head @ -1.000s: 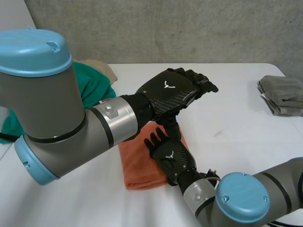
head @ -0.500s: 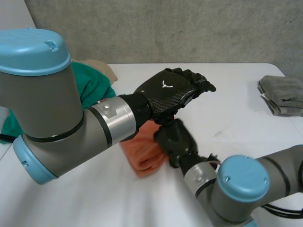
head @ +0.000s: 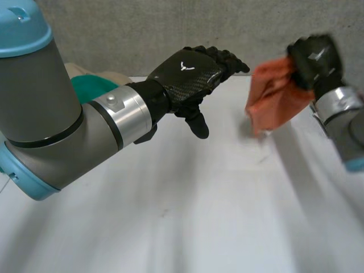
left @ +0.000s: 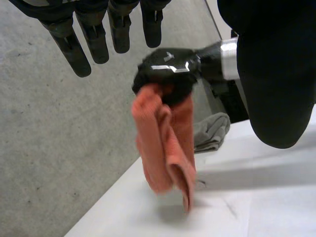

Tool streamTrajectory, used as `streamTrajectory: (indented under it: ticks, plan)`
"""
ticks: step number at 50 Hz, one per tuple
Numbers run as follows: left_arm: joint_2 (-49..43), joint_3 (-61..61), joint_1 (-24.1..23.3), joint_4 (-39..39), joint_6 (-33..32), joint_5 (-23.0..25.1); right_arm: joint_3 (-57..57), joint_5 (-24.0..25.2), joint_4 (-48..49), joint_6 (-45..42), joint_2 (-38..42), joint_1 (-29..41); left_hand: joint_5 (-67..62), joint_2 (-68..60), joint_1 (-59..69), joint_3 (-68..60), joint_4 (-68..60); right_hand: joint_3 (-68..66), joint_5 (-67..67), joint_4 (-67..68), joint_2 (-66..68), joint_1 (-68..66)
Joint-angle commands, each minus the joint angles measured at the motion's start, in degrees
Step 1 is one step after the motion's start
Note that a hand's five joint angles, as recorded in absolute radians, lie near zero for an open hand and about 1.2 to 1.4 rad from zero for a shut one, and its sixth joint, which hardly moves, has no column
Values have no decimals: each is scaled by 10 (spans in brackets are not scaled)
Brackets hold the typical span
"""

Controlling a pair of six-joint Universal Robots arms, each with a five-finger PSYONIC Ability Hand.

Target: Fold the laundry.

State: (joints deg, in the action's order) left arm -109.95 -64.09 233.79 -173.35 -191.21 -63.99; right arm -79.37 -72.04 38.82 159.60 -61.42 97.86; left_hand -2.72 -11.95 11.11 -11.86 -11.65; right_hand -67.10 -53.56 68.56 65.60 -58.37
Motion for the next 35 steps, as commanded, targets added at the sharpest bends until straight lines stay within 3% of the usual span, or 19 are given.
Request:
streamTrajectory:
  ticks: [1,12,19,28,35]
  plan:
    - [-3,5,-1,-1,8,0,162,-1,34,122,90,-70,27,20,-11,19,17,-129,-164,114,144,-216]
    - [-9,3,-3,-1,8,0,291,27,70,122,270,-188,27,20,-11,19,17,-129,-164,114,144,-216]
    - [-22,-1,-4,-1,8,0,314,120,84,116,377,-230,27,20,-11,19,17,-129,-164,114,144,-216]
    - [-32,-3,-6,-1,8,0,259,180,114,63,361,-275,27,20,-11,19,17,-129,-164,114,144,-216]
    - [-32,-5,-10,-1,8,-1,249,155,112,57,344,-277,27,20,-11,19,17,-129,-164,114,144,-216]
